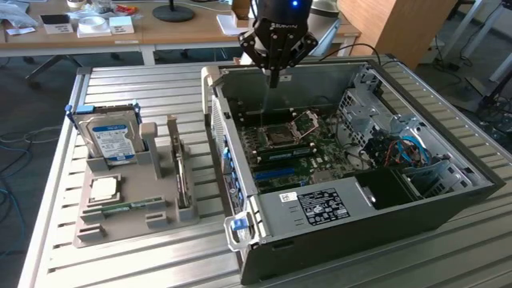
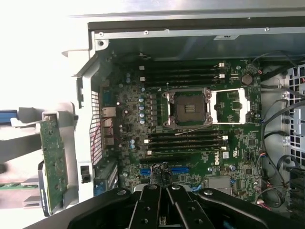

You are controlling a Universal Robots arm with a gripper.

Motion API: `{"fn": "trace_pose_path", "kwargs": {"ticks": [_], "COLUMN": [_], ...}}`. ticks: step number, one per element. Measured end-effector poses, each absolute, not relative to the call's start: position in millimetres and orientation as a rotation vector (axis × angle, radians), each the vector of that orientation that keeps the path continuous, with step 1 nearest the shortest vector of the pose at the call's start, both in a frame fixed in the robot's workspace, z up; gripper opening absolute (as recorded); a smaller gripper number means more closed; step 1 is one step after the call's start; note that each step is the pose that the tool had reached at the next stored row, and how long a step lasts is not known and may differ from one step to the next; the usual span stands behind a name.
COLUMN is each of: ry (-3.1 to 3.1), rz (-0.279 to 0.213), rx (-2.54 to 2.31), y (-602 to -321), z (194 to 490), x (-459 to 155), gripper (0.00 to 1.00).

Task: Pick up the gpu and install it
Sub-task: 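Reach for the gpu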

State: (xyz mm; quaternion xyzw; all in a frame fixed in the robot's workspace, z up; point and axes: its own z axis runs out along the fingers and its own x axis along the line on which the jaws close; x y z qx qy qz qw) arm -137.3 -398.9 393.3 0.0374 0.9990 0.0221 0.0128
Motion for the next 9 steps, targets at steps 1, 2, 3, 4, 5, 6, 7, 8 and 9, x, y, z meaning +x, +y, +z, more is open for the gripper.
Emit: {"fn": "trace_pose_path", "kwargs": {"ticks": [1,2,3,4,5,6,7,8,9], "ry": [3.113,3.113,3.113,3.113,3.113,3.113,3.113,3.113,3.113], "rz": [0.069,0.069,0.069,0.069,0.069,0.069,0.069,0.069,0.069], "rx": [0.117,0.117,0.117,0.117,0.117,0.117,0.117,0.117,0.116], "y": [-398.9,-398.8,-398.9,-398.8,-398.8,-398.8,-398.8,-398.8,-398.9], "z": [393.3,393.3,393.3,393.3,393.3,393.3,393.3,393.3,393.3], "x": [-138.5,-139.6,-140.9,-142.1,-143.4,-144.6,-145.9,-147.0,-148.0], "gripper": [0.11,0.11,0.11,0.11,0.11,0.11,0.11,0.11,0.11]}}
